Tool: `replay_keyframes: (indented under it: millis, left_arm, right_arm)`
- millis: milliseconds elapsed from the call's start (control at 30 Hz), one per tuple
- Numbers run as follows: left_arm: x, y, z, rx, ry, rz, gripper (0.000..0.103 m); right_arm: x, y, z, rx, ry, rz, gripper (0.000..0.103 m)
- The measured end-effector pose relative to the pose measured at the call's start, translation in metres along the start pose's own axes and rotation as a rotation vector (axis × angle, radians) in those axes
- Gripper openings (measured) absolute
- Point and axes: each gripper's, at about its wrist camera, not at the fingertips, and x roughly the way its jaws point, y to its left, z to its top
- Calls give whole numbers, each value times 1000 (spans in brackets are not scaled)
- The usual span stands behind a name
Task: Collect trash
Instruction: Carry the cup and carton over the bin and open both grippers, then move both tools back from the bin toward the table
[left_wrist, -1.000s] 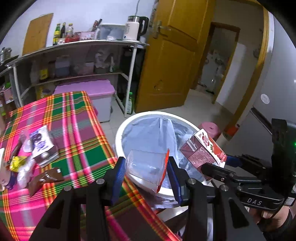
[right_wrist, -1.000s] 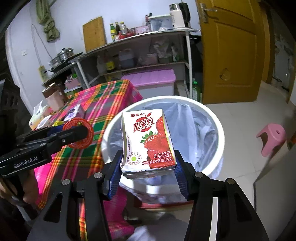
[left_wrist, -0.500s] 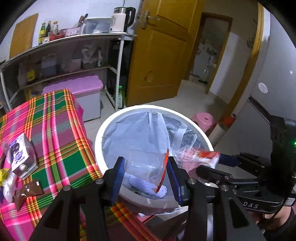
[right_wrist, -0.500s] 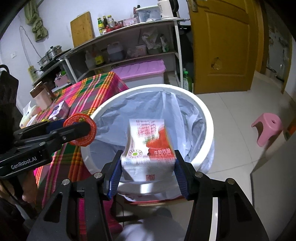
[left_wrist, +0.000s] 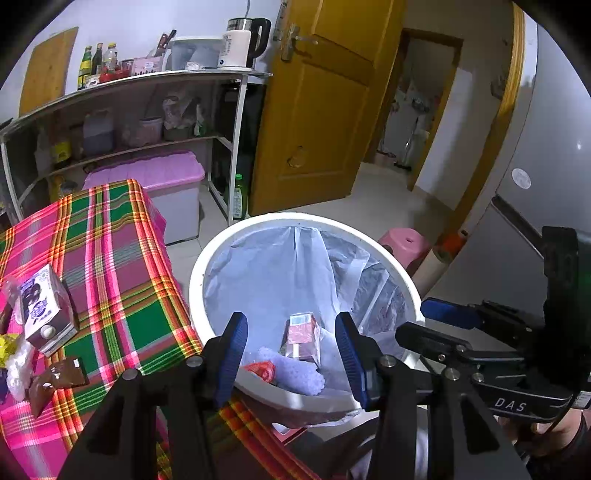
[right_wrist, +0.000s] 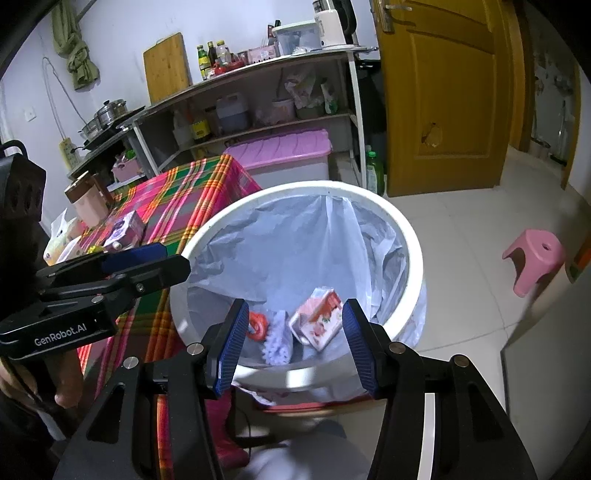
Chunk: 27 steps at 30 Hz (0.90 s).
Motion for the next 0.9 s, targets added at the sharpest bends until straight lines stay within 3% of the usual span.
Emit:
replay_keyframes:
  millis: [567, 900]
  left_arm:
    - [-65, 17, -25, -65, -62, 50, 49]
    - [-97, 39, -43, -119, -88, 118, 49]
  right_arm:
    - [-27, 54, -2, -107, -65, 73, 54]
    - [-28, 84, -7, -161, -62, 91, 54]
